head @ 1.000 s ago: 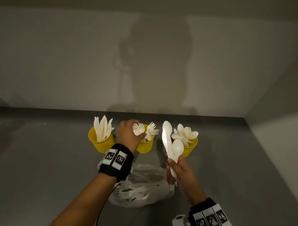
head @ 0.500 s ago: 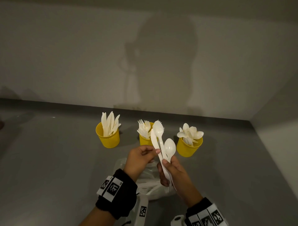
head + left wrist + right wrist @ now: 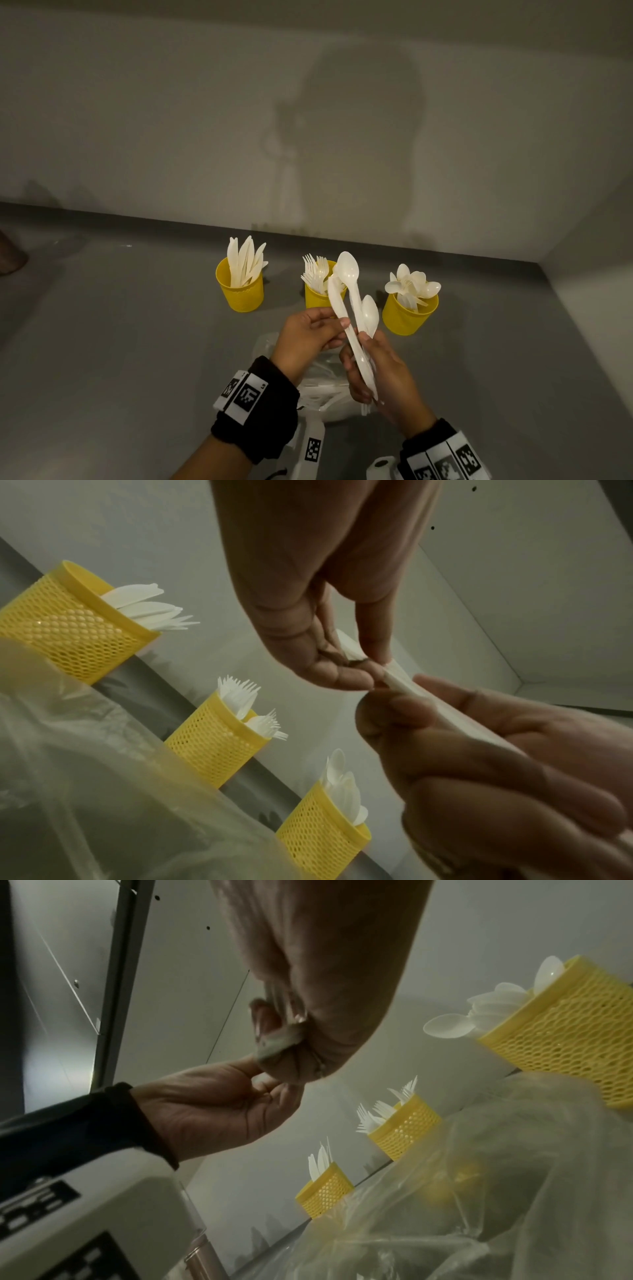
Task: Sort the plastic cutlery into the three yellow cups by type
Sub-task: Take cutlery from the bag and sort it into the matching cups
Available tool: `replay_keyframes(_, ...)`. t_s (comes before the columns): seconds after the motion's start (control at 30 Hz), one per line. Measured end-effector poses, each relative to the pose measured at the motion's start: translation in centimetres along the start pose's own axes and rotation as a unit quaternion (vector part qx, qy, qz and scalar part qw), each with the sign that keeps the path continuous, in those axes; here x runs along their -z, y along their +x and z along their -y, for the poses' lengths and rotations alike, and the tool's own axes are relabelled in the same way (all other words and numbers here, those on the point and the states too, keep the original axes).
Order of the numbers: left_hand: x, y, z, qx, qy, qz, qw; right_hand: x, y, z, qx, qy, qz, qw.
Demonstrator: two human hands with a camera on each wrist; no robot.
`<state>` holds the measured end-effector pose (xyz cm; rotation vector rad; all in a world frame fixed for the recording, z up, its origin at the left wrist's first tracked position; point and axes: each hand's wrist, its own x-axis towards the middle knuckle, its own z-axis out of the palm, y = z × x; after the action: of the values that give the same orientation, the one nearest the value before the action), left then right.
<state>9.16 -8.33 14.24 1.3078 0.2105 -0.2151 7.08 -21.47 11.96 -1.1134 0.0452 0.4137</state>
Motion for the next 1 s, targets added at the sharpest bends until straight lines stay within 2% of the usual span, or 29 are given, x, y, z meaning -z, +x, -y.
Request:
replay_keyframes(0.17,-0.2,-0.3,0.1,0.022,-0.023,0.000,1.000,-0.1,0.3,-0.3,0.003,-0.021,-0.027,0.999)
replay_keyframes(0.27,0.0,-0.3,-0.2,0.042,-0.052,0.012,0.998,0.1,0.3,-0.3,-0.029,0.002,0.003,1.000)
replay_keyframes(0.4,-0.2,-0.6,-0.7,0.033,-0.051,0.035,0.998,0.1,0.3,0.1,-0.065,0.008,0.042,0.997)
replay_keyframes(0.67,-0.1,-0.8,-0.4,0.002,0.003,-0.034,0.999,-0.2,0.7,0.2,-0.009,-0.087,-0.014,0.996)
replay_keyframes(0.83,0.0,-0.8,-0.2,-0.005,0.025,-0.054,0.998,-0.1,1.0,0.1,0.024,-0.188,-0.038,0.981)
replay_keyframes(1.0,-0.2,-0.7,0.0,-0.022,0.035,-0.094,0.995,-0.7,1.0,-0.1,0.039,-0.202,-0.050,0.977)
